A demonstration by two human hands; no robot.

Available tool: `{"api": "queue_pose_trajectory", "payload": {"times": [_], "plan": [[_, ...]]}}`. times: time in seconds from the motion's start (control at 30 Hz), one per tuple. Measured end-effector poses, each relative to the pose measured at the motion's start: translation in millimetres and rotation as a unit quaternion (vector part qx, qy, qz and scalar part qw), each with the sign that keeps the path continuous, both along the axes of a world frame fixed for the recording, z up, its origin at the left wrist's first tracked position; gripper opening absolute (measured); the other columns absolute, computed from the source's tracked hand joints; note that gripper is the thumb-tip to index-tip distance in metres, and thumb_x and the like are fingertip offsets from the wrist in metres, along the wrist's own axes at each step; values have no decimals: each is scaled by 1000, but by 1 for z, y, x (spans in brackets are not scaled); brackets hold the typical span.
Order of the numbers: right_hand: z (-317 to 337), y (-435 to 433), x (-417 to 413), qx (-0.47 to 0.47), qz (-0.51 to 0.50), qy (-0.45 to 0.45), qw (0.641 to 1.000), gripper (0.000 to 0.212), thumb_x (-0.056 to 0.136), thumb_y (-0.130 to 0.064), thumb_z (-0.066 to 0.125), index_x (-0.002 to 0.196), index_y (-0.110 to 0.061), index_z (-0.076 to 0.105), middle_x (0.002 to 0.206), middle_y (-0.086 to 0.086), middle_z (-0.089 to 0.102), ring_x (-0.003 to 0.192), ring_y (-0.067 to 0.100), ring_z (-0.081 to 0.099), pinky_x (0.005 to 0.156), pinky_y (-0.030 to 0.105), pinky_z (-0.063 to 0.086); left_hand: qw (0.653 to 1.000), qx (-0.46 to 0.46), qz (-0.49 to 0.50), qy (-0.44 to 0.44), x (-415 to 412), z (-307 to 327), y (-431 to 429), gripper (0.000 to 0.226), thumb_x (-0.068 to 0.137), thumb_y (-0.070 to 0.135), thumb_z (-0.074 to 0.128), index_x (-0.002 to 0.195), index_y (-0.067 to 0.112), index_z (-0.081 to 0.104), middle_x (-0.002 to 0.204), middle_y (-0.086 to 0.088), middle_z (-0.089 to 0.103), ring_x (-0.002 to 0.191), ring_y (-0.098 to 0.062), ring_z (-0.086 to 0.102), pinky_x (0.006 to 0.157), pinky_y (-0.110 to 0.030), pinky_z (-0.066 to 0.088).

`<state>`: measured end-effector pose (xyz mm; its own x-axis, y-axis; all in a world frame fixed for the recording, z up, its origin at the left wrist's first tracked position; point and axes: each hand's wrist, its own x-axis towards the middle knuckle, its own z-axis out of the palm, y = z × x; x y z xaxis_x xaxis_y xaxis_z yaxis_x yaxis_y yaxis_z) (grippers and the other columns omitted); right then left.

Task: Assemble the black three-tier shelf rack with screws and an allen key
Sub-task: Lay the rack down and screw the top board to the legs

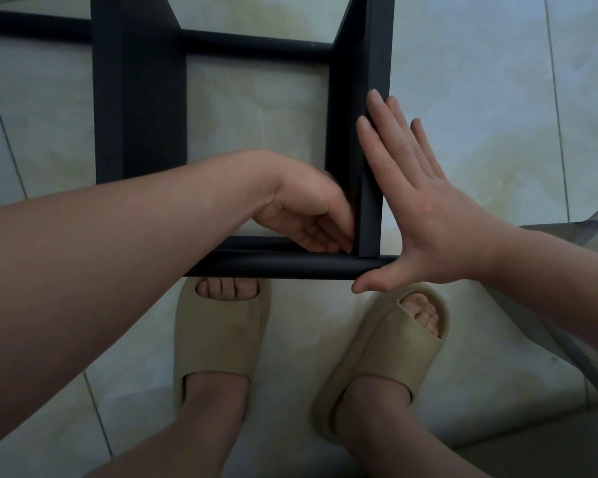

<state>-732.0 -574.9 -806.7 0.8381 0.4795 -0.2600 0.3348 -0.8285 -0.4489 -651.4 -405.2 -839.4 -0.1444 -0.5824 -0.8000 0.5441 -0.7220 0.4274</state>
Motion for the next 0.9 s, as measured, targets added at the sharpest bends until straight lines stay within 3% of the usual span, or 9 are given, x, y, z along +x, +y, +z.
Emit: {"api": "queue_pose_trajectory", "payload": {"times": [0.1,0.4,0.63,0.8,0.9], "plan": [[0,0,0,1,0,0,1000,145,67,-92,57,160,2,-3,167,23,-14,154,37,-18,125,58,-4,999,14,-25,-14,1,2,-1,10,93,6,60,89,10,68,75,-1,68,72,-13,59,73,-24,47],[1,1,0,3,1,-4,1000,145,67,-92,57,159,4,-1,167,24,-13,154,38,-16,125,58,-3,998,13,-47,-44,6,6,-9,15,90,-4,60,84,6,70,72,-5,69,65,-12,63,63,-20,53],[1,1,0,0,0,-5,1000,145,67,-92,57,159,4,-1,167,25,-12,155,39,-15,125,59,-3,999,-11,-10,-33,1,5,-4,17,90,-10,58,91,4,67,80,-9,67,75,-17,63,78,-26,53],[0,1,0,2,1,-7,1000,144,68,-91,57,159,4,-1,167,25,-11,155,39,-15,125,57,-4,997,-57,45,-32,-5,3,2,22,86,-17,56,89,3,64,92,-17,63,94,-31,62,100,-43,50],[0,1,0,4,1,-6,1000,143,69,-92,56,159,3,-1,167,24,-12,155,38,-16,125,58,-4,995,-73,63,-23,-7,1,6,22,86,-17,56,91,3,63,96,-19,62,98,-32,63,101,-44,50]]}}
